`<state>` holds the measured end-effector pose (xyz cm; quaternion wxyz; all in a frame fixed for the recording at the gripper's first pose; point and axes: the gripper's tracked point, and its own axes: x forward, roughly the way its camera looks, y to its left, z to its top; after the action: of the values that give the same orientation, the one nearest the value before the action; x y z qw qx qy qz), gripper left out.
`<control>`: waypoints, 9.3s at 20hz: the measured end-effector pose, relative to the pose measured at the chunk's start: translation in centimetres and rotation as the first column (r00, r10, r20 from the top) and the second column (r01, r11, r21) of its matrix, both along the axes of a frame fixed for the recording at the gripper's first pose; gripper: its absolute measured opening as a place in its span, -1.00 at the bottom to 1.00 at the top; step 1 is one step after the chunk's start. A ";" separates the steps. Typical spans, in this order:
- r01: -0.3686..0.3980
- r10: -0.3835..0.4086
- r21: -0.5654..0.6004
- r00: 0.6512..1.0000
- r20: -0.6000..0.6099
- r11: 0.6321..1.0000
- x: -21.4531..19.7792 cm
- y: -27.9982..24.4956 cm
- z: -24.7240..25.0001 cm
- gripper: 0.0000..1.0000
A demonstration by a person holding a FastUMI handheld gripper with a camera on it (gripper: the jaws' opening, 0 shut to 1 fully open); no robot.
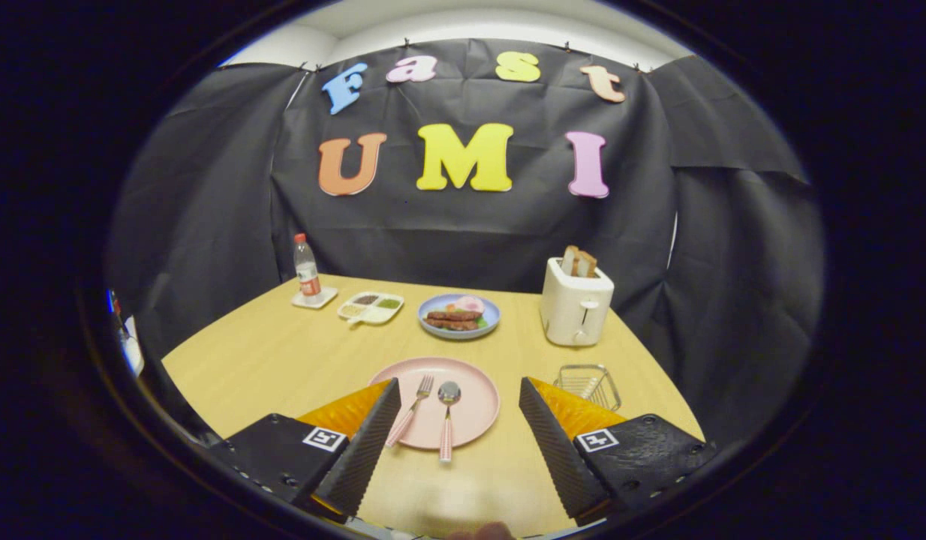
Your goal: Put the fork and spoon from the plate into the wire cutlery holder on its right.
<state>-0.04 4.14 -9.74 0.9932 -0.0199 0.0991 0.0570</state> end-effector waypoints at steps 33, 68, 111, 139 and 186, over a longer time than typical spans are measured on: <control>-0.084 0.070 -0.027 0.940 -0.334 0.996 1.7 -3.9 -1.2 -0.99; 0.251 -0.137 0.080 0.737 -0.662 0.965 2.6 -17.3 -0.3 -0.30; 0.013 0.007 0.049 0.916 -0.400 0.999 2.9 -0.2 0.1 -0.99; 0.257 -0.024 0.070 0.346 -0.938 0.964 1.7 -15.3 1.9 -0.99; -0.025 0.007 0.119 0.989 0.150 0.993 -0.2 -7.4 18.3 0.89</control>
<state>-0.19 -3.28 8.60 0.9968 0.0349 0.0205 0.0694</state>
